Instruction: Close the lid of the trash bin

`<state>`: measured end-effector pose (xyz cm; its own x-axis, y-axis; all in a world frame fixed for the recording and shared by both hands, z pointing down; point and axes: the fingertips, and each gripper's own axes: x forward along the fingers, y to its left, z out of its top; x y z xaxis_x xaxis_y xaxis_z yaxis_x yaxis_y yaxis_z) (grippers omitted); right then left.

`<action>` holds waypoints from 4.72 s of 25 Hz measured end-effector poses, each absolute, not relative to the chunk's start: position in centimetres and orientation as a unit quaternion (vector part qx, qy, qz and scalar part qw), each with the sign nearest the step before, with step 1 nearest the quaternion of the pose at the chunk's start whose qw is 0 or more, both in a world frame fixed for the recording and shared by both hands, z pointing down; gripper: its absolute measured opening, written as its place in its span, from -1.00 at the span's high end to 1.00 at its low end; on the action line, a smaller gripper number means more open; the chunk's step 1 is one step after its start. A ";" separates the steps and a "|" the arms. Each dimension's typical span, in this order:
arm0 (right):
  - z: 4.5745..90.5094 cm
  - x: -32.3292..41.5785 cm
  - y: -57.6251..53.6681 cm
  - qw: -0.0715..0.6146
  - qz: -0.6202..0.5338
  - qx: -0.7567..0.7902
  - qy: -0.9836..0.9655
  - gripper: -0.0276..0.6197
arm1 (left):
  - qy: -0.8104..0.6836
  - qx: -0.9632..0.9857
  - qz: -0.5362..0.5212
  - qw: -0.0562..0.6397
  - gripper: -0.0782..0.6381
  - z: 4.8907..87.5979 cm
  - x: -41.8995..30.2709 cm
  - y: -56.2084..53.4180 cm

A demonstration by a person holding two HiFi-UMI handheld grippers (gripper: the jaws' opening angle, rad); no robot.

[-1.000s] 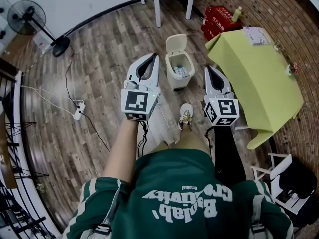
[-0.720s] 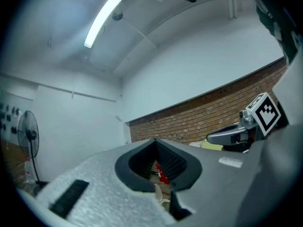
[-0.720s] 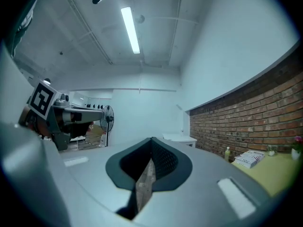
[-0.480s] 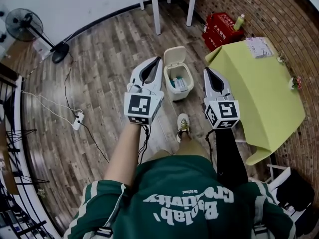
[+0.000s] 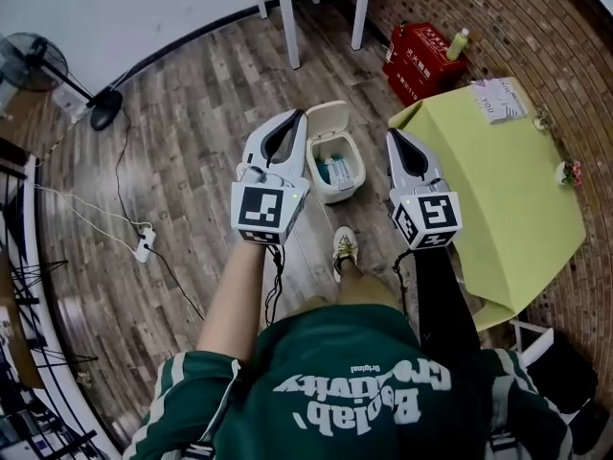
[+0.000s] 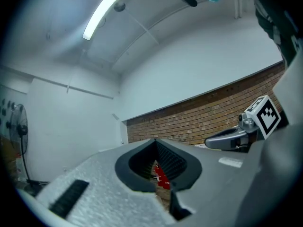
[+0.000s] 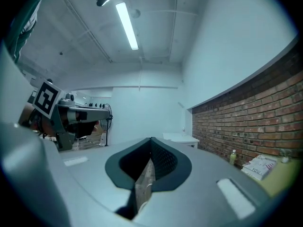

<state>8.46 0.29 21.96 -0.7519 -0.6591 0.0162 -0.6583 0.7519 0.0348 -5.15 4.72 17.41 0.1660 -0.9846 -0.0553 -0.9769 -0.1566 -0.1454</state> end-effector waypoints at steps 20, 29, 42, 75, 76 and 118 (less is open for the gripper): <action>23.2 5.3 -15.0 0.016 0.025 0.307 -0.951 0.88 | 0.673 -0.735 -0.062 0.057 0.79 18.7 -7.4 -9.0; 23.9 2.7 -20.3 0.011 0.034 0.272 -0.962 0.88 | 0.686 -0.721 -0.078 0.052 0.79 19.7 -8.5 -14.2; 24.3 1.5 -22.8 -0.002 0.052 0.243 -0.969 0.88 | 0.697 -0.711 -0.085 0.048 0.78 19.6 -8.6 -16.9; 29.4 -9.1 -27.6 0.051 0.056 0.322 -0.944 0.88 | 0.610 -0.784 -0.115 0.031 0.77 24.9 -20.5 -24.2; 29.8 -9.6 -27.9 0.053 0.059 0.327 -0.942 0.88 | 0.603 -0.788 -0.118 0.031 0.77 25.3 -20.8 -24.6; 47.2 -13.8 -31.8 0.193 0.150 0.324 -0.914 0.89 | 0.559 -0.822 -0.108 -0.027 0.77 36.2 -22.1 -31.7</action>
<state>-13.85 -31.76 47.17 -0.7163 -0.5342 0.4490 -0.6494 0.7457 -0.1490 -22.10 -31.75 36.15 0.3520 -0.9126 0.2080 -0.9244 -0.3738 -0.0757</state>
